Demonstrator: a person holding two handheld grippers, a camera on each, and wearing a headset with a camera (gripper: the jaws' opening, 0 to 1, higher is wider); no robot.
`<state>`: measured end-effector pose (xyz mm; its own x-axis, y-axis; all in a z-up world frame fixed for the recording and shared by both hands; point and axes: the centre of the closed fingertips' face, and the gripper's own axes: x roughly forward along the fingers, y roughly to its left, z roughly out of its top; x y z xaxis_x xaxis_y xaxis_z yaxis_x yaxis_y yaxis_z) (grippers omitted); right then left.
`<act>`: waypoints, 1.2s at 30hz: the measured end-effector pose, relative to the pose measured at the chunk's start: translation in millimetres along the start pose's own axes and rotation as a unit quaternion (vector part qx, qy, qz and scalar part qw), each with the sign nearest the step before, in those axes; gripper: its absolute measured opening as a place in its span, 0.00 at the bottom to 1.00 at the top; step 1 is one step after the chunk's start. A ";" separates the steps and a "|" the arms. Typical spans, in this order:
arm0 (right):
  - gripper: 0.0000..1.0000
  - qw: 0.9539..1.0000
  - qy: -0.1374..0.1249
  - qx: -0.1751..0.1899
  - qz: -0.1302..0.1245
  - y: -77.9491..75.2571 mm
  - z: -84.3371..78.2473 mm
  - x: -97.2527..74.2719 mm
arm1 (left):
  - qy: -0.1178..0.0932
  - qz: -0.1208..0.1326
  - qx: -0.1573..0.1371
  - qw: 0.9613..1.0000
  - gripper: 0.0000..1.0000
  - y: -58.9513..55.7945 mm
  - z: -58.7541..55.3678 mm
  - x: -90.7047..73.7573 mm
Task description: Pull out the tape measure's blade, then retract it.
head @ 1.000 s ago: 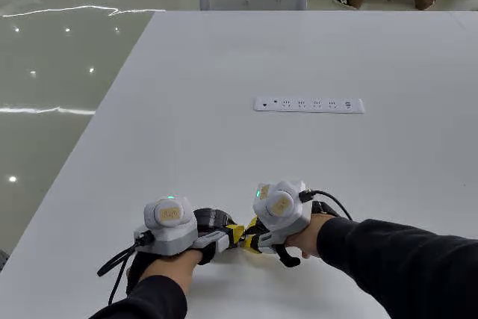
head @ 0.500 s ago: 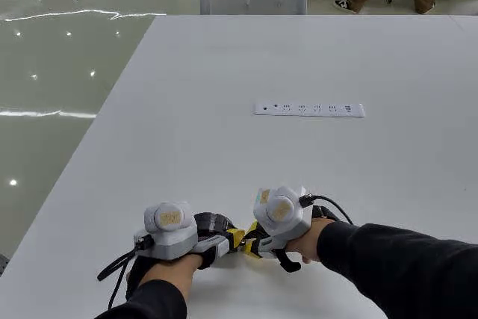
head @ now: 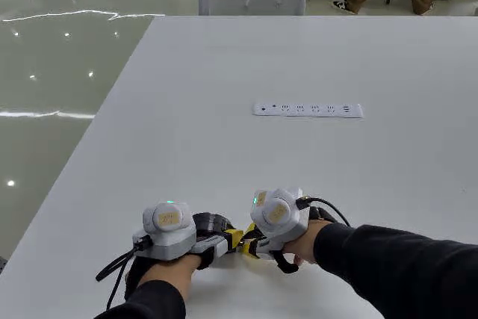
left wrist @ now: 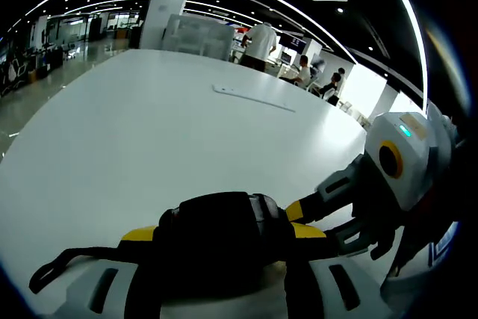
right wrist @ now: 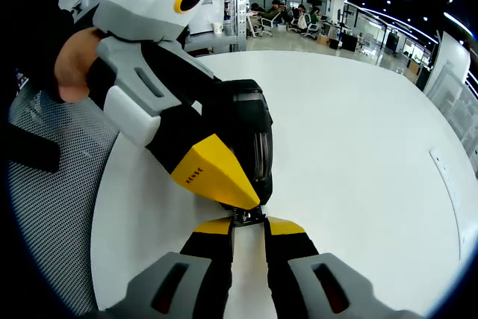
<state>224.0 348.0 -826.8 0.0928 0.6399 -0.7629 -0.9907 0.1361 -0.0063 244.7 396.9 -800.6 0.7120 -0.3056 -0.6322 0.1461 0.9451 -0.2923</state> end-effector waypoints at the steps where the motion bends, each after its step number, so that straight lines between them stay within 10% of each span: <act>1: 0.13 1.000 0.001 0.003 -0.001 -0.3 0.4 -0.1 | 0.000 0.000 0.000 1.000 0.62 -0.2 -0.1 -0.2; 9: 0.13 1.000 0.003 0.010 -0.008 0.1 0.5 0.0 | -0.006 0.003 0.009 1.000 0.64 -1.5 0.3 -0.9; 17: 0.18 0.999 -0.012 0.022 -0.030 0.0 -5.0 -8.4 | -0.005 -0.053 0.058 0.997 0.75 -1.7 1.7 -4.3; 19: 0.21 0.999 -0.017 0.033 -0.031 1.1 -5.4 -13.3 | -0.016 -0.094 0.037 0.995 0.99 -9.7 6.8 -3.5; 23: 0.27 0.998 -0.026 0.048 -0.043 -3.6 -7.5 -27.5 | -0.017 -0.128 0.117 0.985 1.00 -14.5 8.3 -14.4; 28: 0.33 0.995 -0.041 0.065 -0.065 -11.9 -12.0 -50.6 | -0.009 -0.142 0.072 0.987 1.00 -4.1 13.1 -25.0; 30: 0.36 0.994 -0.043 0.070 -0.073 -14.3 -14.6 -58.6 | -0.019 -0.189 0.037 0.981 1.00 -16.0 19.5 -34.5; 36: 0.44 0.990 -0.057 0.086 -0.101 -21.4 -25.1 -90.8 | -0.025 -0.192 0.108 0.975 1.00 -10.9 19.3 -47.5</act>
<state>234.3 268.0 -773.6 0.3075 0.6666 -0.6790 -0.9203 0.3897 -0.0342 222.5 403.4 -753.6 0.6076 -0.6412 -0.4687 0.5460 0.7658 -0.3399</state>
